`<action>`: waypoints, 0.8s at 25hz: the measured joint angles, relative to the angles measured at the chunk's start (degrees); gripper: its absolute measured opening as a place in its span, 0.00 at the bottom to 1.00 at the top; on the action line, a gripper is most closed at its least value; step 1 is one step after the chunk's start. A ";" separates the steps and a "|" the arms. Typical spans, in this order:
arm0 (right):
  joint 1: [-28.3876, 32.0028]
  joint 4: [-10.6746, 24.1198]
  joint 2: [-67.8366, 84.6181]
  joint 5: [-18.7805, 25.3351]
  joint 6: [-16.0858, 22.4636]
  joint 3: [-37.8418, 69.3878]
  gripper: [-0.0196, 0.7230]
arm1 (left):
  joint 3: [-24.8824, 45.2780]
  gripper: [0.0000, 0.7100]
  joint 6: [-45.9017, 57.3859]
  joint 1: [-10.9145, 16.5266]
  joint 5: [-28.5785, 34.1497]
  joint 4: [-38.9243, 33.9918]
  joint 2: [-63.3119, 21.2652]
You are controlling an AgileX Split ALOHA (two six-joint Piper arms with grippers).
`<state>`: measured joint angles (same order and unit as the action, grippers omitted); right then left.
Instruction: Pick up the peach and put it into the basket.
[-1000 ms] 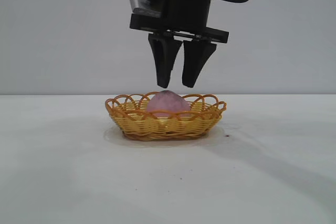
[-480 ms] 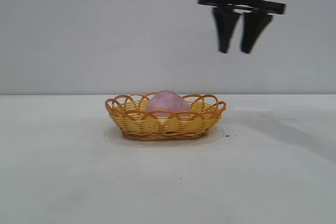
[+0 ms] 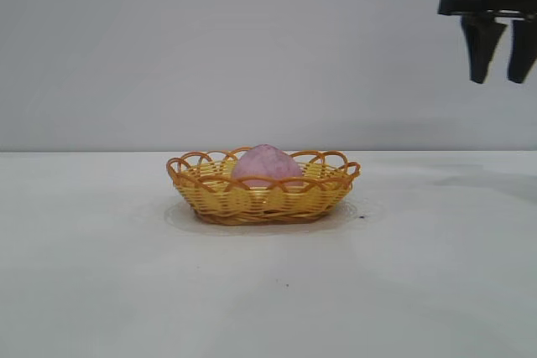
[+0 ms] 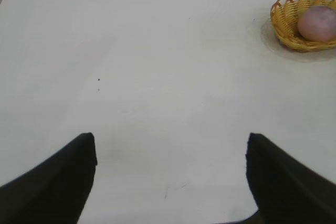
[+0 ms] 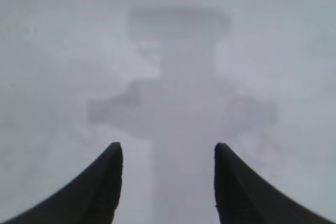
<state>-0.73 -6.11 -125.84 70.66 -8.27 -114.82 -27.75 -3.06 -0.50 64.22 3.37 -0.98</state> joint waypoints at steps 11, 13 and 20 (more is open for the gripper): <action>0.49 -1.01 12.59 0.62 0.00 0.00 0.46 | 0.00 0.77 0.00 0.00 0.00 0.00 0.00; 0.49 -1.15 16.23 0.74 0.00 0.00 0.46 | 0.00 0.77 0.00 0.00 0.00 0.00 0.00; 0.49 -2.15 33.81 1.10 0.00 13.81 0.46 | 0.00 0.77 0.00 0.00 0.00 0.00 0.00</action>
<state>-0.24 -8.26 -92.04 71.76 -8.27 -101.01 -27.75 -3.06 -0.50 64.22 3.37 -0.98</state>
